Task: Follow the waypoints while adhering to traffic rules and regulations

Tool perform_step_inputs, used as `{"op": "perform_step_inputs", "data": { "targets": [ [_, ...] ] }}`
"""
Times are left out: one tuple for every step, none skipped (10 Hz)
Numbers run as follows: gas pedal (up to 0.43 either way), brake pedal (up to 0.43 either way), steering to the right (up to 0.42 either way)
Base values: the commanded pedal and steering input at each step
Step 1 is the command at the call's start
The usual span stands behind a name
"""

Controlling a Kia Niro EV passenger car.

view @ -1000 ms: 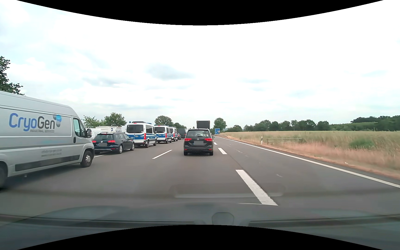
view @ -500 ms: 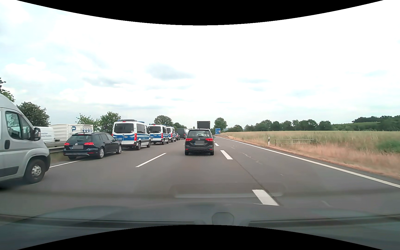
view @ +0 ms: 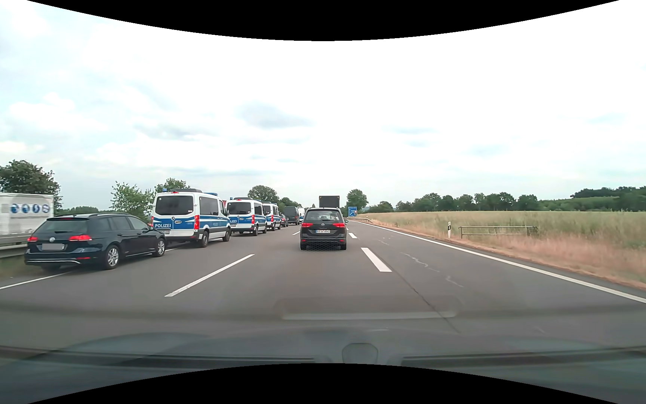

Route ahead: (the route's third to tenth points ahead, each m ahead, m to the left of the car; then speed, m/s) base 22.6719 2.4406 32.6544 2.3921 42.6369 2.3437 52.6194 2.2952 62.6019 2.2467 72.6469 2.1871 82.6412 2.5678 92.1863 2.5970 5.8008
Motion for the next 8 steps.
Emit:
{"op": "perform_step_inputs", "data": {
  "targets": [
    [0.13,0.0,-0.005],
    [0.13,0.0,-0.005],
    [0.13,0.0,-0.005],
    [0.13,0.0,-0.005],
    [0.13,0.0,-0.005],
    [0.13,0.0,-0.005],
    [0.13,0.0,-0.004],
    [0.13,0.0,-0.002]
  ]
}}
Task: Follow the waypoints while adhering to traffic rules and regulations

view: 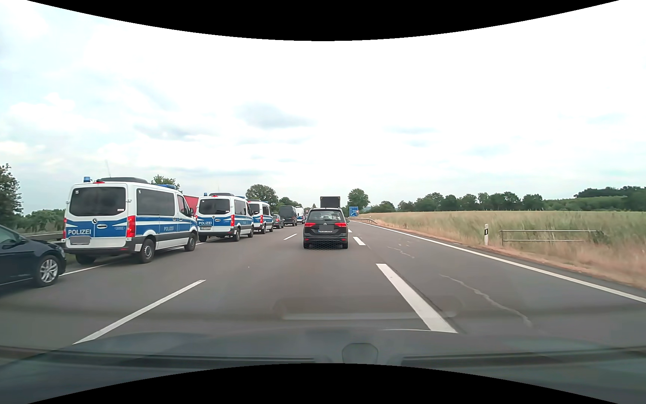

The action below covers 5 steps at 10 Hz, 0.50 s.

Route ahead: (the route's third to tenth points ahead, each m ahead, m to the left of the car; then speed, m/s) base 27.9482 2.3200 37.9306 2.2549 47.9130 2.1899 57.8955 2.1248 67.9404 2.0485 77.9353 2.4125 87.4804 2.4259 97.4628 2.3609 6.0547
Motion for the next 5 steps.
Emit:
{"op": "perform_step_inputs", "data": {
  "targets": [
    [0.13,0.0,-0.001],
    [0.13,0.0,-0.001],
    [0.13,0.0,-0.001],
    [0.13,0.0,-0.001],
    [0.13,0.0,-0.001]
  ]
}}
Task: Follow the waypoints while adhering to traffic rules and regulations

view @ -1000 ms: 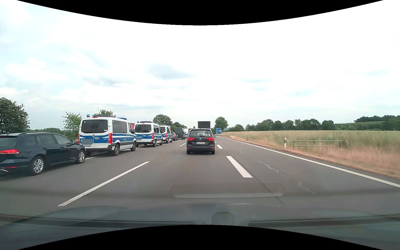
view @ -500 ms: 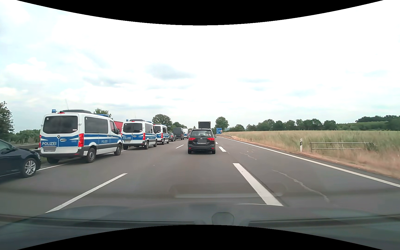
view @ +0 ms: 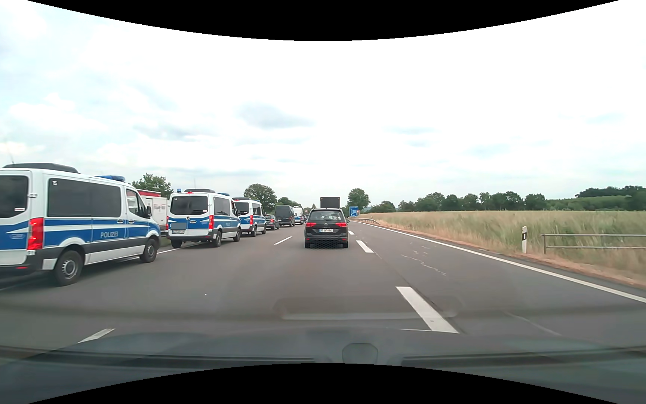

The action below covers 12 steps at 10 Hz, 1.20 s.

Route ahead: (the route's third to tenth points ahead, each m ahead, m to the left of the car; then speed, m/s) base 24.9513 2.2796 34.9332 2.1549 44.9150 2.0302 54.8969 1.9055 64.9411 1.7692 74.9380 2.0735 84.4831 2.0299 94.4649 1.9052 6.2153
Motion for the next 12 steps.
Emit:
{"op": "perform_step_inputs", "data": {
  "targets": [
    [0.13,0.0,-0.001],
    [0.13,0.0,-0.002],
    [0.13,0.0,-0.001],
    [0.13,0.0,-0.001],
    [0.13,0.0,-0.001],
    [0.138,0.0,-0.001],
    [0.177,0.0,-0.001],
    [0.177,0.0,-0.001],
    [0.177,0.0,-0.001],
    [0.177,0.0,-0.001],
    [0.177,0.0,-0.001],
    [0.177,0.0,-0.001]
  ]
}}
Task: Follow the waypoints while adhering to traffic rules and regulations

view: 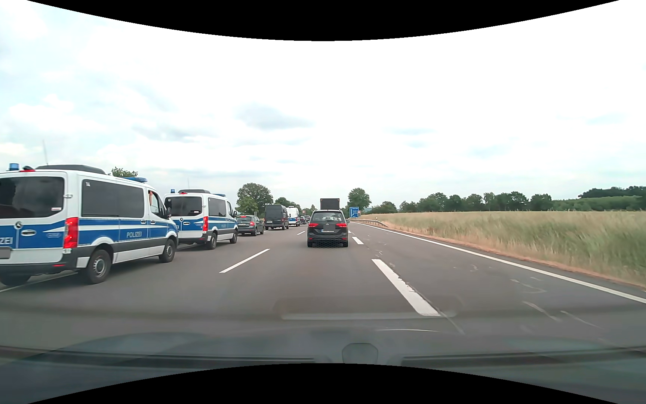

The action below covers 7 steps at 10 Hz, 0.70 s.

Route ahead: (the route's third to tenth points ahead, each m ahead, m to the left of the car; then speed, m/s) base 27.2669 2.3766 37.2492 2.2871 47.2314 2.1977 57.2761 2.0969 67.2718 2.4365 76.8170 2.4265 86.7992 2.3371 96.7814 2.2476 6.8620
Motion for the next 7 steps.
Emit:
{"op": "perform_step_inputs", "data": {
  "targets": [
    [0.177,0.0,-0.002],
    [0.189,0.0,-0.002],
    [0.197,0.0,-0.002],
    [0.197,0.0,-0.002],
    [0.197,0.0,-0.002],
    [0.197,0.0,-0.002],
    [0.197,0.0,-0.002]
  ]
}}
